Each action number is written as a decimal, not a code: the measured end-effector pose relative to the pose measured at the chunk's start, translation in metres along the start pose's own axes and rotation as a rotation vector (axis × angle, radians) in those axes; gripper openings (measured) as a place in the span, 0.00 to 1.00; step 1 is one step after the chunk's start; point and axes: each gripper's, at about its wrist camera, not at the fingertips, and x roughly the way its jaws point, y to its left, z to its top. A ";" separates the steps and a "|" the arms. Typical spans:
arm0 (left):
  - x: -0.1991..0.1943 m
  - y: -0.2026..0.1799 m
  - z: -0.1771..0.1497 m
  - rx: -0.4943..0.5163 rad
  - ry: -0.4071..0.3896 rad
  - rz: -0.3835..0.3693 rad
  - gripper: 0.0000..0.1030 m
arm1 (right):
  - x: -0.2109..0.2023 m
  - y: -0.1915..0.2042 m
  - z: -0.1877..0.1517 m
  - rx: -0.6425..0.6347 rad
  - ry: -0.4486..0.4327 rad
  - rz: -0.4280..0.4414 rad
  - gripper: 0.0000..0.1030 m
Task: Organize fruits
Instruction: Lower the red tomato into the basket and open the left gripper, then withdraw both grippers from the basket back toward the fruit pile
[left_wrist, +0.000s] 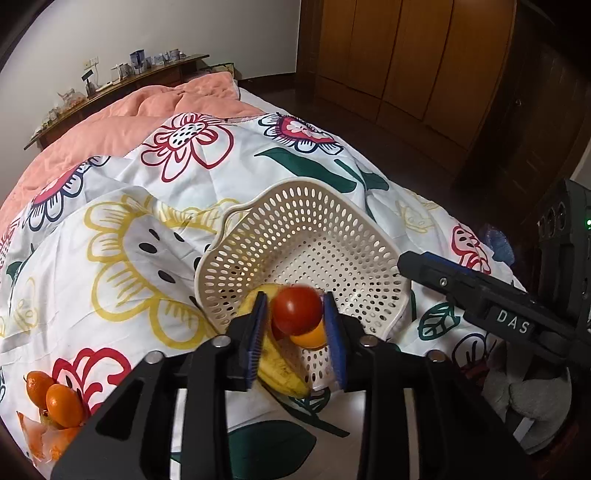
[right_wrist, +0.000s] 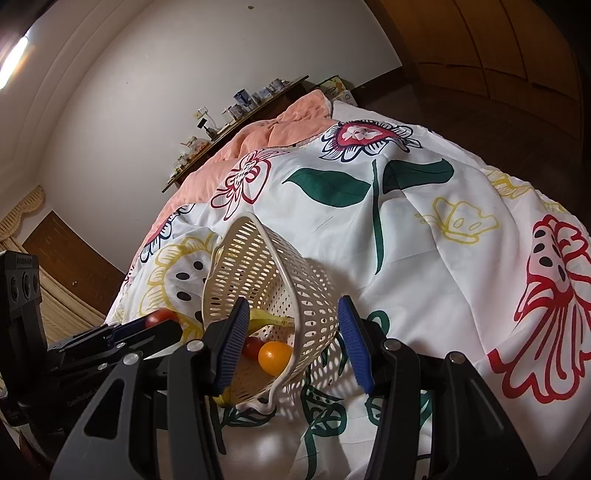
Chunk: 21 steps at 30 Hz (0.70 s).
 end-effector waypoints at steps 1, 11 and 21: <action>-0.002 0.001 0.000 -0.008 -0.008 -0.003 0.41 | 0.000 0.000 0.000 0.000 0.001 0.000 0.49; -0.010 0.012 -0.004 -0.049 -0.025 0.002 0.56 | -0.001 0.004 -0.001 -0.003 0.001 -0.001 0.49; -0.023 0.020 -0.010 -0.074 -0.053 0.040 0.67 | -0.008 0.011 0.000 -0.012 -0.014 0.000 0.49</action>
